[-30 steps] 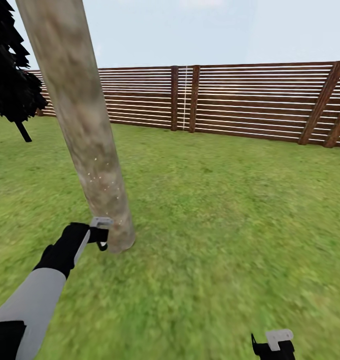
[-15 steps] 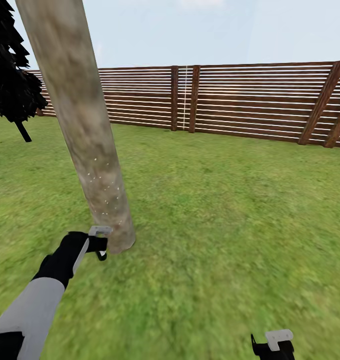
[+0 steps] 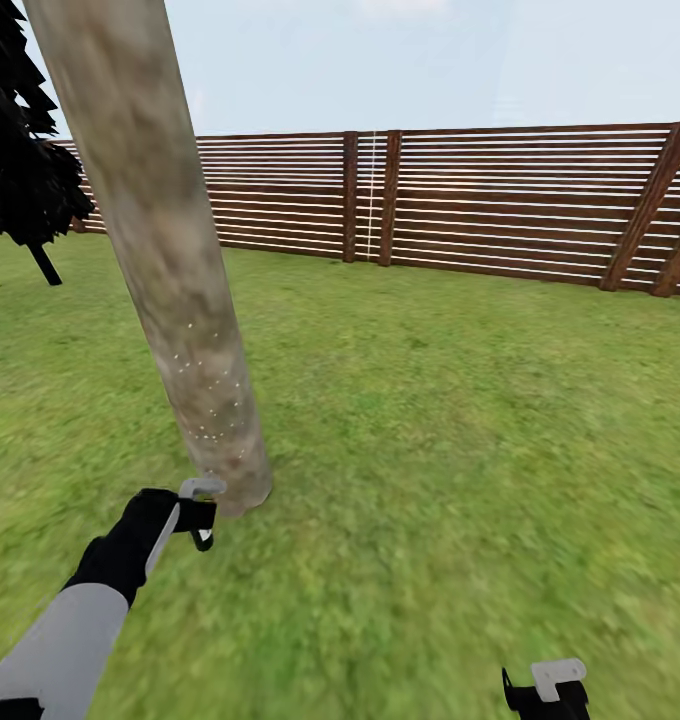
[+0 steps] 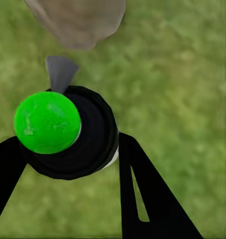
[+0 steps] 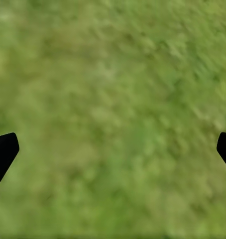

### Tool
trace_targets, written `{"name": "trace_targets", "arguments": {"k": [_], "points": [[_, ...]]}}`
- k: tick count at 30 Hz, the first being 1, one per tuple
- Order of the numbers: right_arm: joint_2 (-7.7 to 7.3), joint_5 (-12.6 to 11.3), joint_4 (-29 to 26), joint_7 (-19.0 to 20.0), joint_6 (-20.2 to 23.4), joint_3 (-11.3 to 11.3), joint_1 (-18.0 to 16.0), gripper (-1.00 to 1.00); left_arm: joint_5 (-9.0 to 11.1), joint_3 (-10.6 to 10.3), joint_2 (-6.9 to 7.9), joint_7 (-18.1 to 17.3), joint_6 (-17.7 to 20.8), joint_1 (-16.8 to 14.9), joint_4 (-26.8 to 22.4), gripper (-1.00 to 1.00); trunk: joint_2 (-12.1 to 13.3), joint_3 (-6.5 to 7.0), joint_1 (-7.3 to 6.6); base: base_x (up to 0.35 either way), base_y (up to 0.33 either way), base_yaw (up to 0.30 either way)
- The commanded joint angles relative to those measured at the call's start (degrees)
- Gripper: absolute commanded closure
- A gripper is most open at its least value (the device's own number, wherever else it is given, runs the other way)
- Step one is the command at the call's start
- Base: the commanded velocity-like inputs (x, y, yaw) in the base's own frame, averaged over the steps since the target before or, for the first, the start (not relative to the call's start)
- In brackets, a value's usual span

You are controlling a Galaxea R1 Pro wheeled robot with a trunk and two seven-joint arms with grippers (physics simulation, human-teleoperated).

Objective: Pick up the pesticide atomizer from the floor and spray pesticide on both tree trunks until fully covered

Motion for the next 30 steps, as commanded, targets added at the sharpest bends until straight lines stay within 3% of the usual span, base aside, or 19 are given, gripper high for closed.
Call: {"name": "trace_targets", "arguments": {"k": [1,3,6,8,11,12,14,16,18,21,25,30], "points": [[0.00,0.6,0.1,-0.3,-0.2,-0.3,-0.1,-1.00,-1.1,0.2,0.10,-0.1,0.2,0.4,-0.1,1.00,0.0,-0.04,-0.01,0.000,0.000,0.000],[0.00,0.6,0.1,-0.3,-0.2,-0.3,-0.1,-1.00,-1.3,1.0,0.87,0.0,0.1,0.9,-0.1,1.00,0.0,-0.04,-0.01,0.000,0.000,0.000],[0.00,0.6,0.1,-0.3,-0.2,-0.3,-0.1,-1.00,-1.5,1.8,3.37,0.2,0.0,2.2,-0.1,1.00,0.0,-0.04,-0.01,0.000,0.000,0.000],[0.01,0.6,0.1,-0.3,-0.2,-0.3,-0.1,-1.00,-1.3,1.8,2.88,0.3,-0.1,3.0,0.0,1.00,0.0,-0.04,-0.01,0.000,0.000,0.000],[0.02,0.6,0.1,-0.3,-0.2,-0.3,-0.1,-1.00,-1.4,1.7,-0.37,0.4,-0.2,3.3,2.2,1.00,0.0,-0.04,-0.01,0.000,0.000,0.000],[0.03,0.6,0.1,-0.3,-0.2,-0.3,-0.1,-1.00,-1.4,1.8,-0.76,0.5,-0.2,3.3,2.5,1.00,0.0,-0.04,-0.01,0.000,0.000,0.000],[0.01,0.6,0.1,-0.3,-0.2,-0.3,-0.1,-1.00,-1.5,1.9,-0.84,0.8,-0.2,3.3,2.7,1.00,0.0,-0.04,-0.01,0.000,0.000,0.000],[0.04,0.6,0.1,-0.3,-0.2,-0.3,-0.1,-1.00,-1.7,1.9,0.10,1.1,-0.1,3.3,2.8,1.00,0.0,-0.04,-0.01,0.000,0.000,0.060],[0.08,0.6,0.1,-0.3,-0.2,-0.3,-0.1,-1.00,-1.7,1.8,0.59,3.7,-0.1,3.3,2.8,1.00,0.0,-0.04,-0.01,0.070,-0.045,0.227],[0.03,0.6,0.1,-0.3,-0.2,-0.3,-0.1,-1.00,-1.1,1.7,0.06,7.3,0.0,3.3,2.8,1.00,0.0,-0.04,-0.01,0.166,-0.175,0.125],[0.00,0.6,0.1,-0.3,-0.2,-0.3,-0.1,-1.00,-0.8,1.9,-0.92,7.3,0.0,3.3,2.9,1.00,0.0,-0.04,-0.01,0.175,-0.220,0.008],[-0.08,0.6,0.1,-0.4,-0.2,-0.3,-0.1,-1.00,-0.8,1.9,-1.14,7.2,0.0,3.4,2.9,1.00,0.0,-0.04,-0.01,0.103,-0.261,0.000]]}}
